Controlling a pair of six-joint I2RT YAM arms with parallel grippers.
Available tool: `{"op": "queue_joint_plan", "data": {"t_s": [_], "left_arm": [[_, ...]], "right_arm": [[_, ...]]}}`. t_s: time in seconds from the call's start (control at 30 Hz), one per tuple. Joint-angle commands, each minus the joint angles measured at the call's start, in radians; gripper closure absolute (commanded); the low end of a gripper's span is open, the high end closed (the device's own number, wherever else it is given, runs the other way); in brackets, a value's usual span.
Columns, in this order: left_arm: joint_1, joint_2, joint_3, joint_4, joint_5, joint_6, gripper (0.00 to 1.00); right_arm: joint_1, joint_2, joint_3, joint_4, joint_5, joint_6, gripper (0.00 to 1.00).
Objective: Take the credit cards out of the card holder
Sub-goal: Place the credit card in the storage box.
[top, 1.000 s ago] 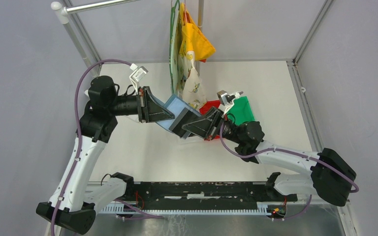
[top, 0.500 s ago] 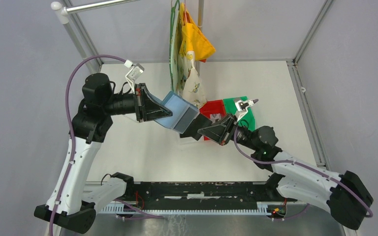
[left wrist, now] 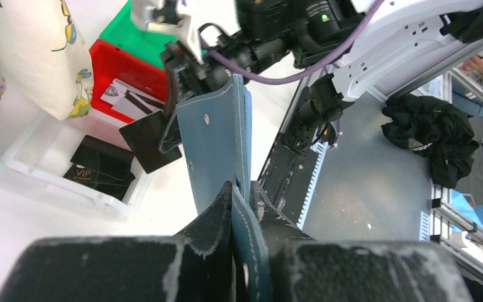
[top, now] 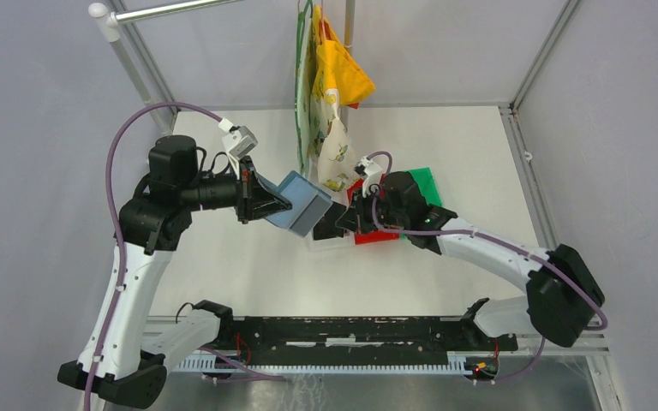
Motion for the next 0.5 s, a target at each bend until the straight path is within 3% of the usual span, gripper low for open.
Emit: {"op": "queue_joint_plan", "data": {"t_s": [0.0,0.47], "left_arm": [[0.001,-0.013,0.051,-0.018,-0.012,0.104,0.98],[0.001,-0.019,0.026,-0.032,0.033,0.098,0.98]], "right_arm": [[0.012,0.121,0.106,-0.028,0.071,-0.086,1.00],[0.048,0.375,0.195,0.056,0.207,-0.099,1.00]]}}
